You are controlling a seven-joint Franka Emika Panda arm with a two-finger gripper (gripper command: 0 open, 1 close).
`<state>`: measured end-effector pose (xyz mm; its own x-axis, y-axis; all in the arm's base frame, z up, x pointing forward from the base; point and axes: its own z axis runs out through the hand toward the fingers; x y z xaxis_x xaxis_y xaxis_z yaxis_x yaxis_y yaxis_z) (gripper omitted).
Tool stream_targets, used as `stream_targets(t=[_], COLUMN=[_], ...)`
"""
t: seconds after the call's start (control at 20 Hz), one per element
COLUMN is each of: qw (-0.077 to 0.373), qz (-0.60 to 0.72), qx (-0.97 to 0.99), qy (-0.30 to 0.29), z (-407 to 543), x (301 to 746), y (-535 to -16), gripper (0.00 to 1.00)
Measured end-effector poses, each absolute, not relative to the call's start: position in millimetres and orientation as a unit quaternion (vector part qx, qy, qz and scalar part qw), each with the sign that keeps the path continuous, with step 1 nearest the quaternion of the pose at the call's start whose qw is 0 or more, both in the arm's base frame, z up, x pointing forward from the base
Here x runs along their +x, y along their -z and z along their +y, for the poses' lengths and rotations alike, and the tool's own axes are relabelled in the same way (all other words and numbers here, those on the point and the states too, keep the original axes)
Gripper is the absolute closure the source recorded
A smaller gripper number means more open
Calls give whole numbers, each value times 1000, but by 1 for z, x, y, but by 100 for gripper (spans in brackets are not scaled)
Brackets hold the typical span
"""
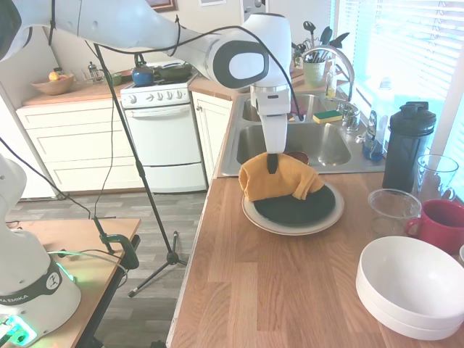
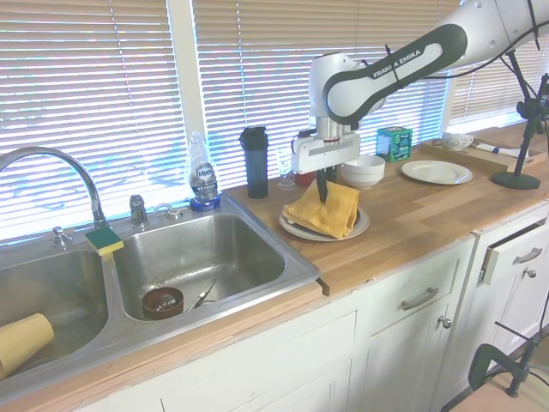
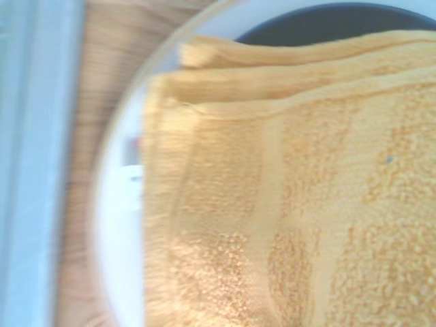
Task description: Wipe the blue plate in clockwise motion
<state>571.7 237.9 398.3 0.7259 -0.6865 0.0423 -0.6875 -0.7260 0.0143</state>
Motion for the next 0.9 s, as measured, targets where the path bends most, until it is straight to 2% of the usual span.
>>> stream_targets(t=[0.45,0.9], qw=[43,36], qz=[-373,-356], qx=[927,933], qy=[-22,-28], z=[211,245], x=[573,559], y=[-358,-353], gripper=[100,100])
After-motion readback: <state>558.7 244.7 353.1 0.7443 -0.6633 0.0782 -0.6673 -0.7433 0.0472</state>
